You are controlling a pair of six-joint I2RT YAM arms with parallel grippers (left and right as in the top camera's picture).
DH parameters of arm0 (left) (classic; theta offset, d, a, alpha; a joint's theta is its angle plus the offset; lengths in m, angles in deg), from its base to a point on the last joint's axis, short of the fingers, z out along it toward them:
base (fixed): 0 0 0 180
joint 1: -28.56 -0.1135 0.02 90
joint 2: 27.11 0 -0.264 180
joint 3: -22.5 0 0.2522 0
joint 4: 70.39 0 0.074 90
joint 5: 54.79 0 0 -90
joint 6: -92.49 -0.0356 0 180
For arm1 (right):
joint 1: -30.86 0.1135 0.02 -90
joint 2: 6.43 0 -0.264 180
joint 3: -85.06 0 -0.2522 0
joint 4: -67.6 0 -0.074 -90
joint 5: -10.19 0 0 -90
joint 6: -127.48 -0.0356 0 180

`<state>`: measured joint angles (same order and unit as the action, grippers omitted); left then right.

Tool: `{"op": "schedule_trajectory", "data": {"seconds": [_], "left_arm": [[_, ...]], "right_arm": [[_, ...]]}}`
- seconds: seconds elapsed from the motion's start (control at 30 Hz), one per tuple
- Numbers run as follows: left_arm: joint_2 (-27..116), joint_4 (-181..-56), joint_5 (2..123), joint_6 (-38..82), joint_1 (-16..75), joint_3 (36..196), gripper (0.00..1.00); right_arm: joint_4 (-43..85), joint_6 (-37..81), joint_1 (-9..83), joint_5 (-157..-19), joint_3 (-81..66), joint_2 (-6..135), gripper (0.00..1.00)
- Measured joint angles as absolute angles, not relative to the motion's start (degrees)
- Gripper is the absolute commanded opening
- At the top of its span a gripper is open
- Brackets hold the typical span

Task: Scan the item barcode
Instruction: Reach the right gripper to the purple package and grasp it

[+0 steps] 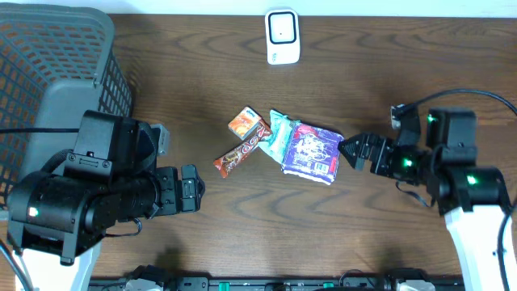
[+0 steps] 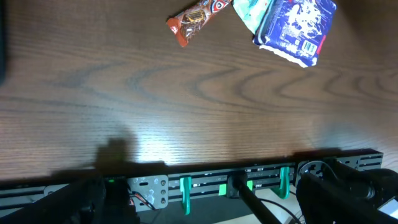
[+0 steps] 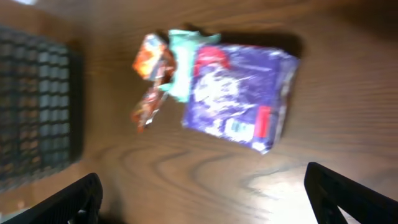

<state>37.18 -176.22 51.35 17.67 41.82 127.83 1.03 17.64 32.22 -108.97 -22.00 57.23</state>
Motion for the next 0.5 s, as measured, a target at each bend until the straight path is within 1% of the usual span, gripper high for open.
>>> {"op": "schedule_trajectory", "data": {"seconds": [0.17, 0.23, 0.33, 0.4, 0.47, 0.5], "left_arm": [[37.2, -176.2, 51.4, 17.7, 41.8, 127.8, 0.98], [37.2, -176.2, 51.4, 17.7, 41.8, 127.8, 0.98], [37.2, -176.2, 51.4, 17.7, 41.8, 127.8, 0.98], [37.2, -176.2, 51.4, 17.7, 41.8, 127.8, 0.98], [37.2, -176.2, 51.4, 17.7, 41.8, 127.8, 0.98], [37.2, -176.2, 51.4, 17.7, 41.8, 127.8, 0.98]], "right_arm": [[4.2, 19.1, 32.2, -105.4, -22.0, 64.2, 0.99], [5.6, 19.6, 32.2, -104.5, -22.0, 69.2, 0.96], [7.2, 20.6, 32.2, -104.1, -22.0, 74.1, 0.94], [7.9, 21.6, 32.2, -104.0, -22.0, 77.4, 0.91], [9.1, 22.2, 32.2, -104.2, -22.0, 80.6, 0.8], [9.9, 22.5, 32.2, -104.6, -22.0, 81.9, 0.77]]}}
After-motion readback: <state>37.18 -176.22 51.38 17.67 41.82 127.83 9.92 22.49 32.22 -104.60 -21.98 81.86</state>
